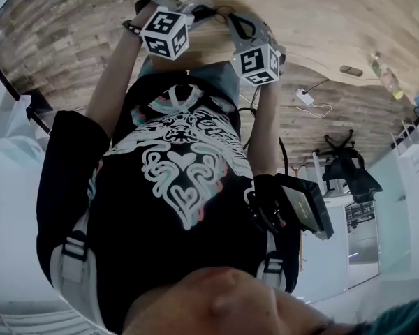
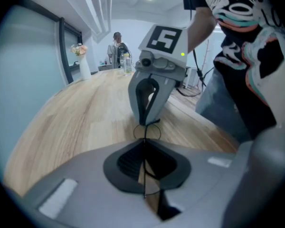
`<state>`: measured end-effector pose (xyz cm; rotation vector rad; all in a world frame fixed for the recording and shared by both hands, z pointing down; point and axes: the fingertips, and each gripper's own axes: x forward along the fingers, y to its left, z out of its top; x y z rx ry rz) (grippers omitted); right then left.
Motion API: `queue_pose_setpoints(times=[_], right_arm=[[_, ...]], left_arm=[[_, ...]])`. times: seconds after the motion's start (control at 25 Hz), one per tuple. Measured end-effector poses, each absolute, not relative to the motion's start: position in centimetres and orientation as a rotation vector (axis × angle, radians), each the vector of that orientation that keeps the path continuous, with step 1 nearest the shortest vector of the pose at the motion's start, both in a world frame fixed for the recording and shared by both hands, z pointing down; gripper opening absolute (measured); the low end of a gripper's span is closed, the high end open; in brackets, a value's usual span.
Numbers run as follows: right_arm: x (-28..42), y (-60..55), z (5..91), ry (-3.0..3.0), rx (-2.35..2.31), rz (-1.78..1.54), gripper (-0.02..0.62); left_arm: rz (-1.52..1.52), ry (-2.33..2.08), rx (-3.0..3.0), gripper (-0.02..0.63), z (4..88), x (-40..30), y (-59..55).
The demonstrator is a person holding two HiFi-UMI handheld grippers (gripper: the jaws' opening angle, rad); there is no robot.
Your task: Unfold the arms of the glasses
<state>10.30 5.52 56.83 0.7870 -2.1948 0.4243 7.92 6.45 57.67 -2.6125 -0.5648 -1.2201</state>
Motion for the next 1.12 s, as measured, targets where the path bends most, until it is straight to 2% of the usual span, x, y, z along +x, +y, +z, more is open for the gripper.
queue_pose_setpoints(times=[0.32, 0.52, 1.12], right_arm=[[9.8, 5.2, 56.9, -2.221, 0.808, 0.526, -0.001], [7.0, 5.4, 55.7, -2.285, 0.813, 0.682, 0.000], [5.9, 5.6, 56.1, -2.259, 0.805, 0.643, 0.000]], left_arm=[[-1.136, -0.470, -2.680, -0.005, 57.2, 7.0, 6.3], [-1.101, -0.405, -2.763, -0.003, 55.0, 4.2, 5.6], [-1.006, -0.321, -2.829, -0.003, 54.1, 2.2, 3.9]])
